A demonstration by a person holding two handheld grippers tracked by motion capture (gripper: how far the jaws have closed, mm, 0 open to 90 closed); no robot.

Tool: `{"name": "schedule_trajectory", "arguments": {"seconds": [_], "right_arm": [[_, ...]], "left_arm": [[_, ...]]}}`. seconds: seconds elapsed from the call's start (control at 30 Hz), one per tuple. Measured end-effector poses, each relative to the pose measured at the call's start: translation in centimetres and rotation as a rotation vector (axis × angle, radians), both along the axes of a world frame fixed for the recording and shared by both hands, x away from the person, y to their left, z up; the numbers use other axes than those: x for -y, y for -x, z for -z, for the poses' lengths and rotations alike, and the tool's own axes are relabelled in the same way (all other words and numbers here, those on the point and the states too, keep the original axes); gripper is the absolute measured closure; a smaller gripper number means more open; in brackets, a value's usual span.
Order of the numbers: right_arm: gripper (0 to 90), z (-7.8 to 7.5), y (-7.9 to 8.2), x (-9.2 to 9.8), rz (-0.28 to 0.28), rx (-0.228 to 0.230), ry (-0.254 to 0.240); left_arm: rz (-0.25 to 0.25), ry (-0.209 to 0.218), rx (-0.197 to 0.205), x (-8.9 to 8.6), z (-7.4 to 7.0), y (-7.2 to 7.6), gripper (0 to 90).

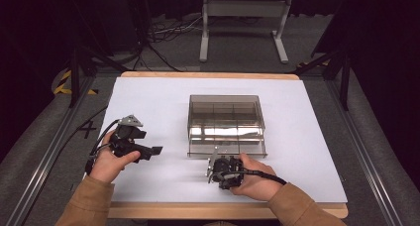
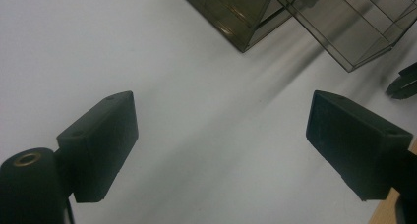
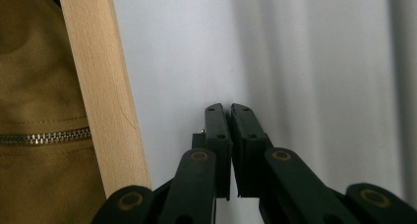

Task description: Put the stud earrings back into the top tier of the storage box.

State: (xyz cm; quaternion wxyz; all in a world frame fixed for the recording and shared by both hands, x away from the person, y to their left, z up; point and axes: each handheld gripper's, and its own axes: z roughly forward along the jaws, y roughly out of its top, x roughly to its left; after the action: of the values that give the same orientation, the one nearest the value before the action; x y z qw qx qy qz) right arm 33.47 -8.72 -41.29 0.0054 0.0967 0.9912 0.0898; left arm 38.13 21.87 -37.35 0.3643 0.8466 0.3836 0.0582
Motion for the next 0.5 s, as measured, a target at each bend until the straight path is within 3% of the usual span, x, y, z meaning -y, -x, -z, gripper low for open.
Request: {"name": "schedule_trajectory", "arguments": {"seconds": [0.33,0.5], "right_arm": [[87.1,-0.5,-0.2,0.3,0.009,-0.014,-0.020],[87.1,-1.5,-0.3,0.7,0.020,-0.012,-0.058]], "left_arm": [[-0.001,0.004,-0.001,-0.1,0.0,0.0,12.8],[-0.002,0.004,-0.001,-0.1,0.0,0.0,12.8]]}}
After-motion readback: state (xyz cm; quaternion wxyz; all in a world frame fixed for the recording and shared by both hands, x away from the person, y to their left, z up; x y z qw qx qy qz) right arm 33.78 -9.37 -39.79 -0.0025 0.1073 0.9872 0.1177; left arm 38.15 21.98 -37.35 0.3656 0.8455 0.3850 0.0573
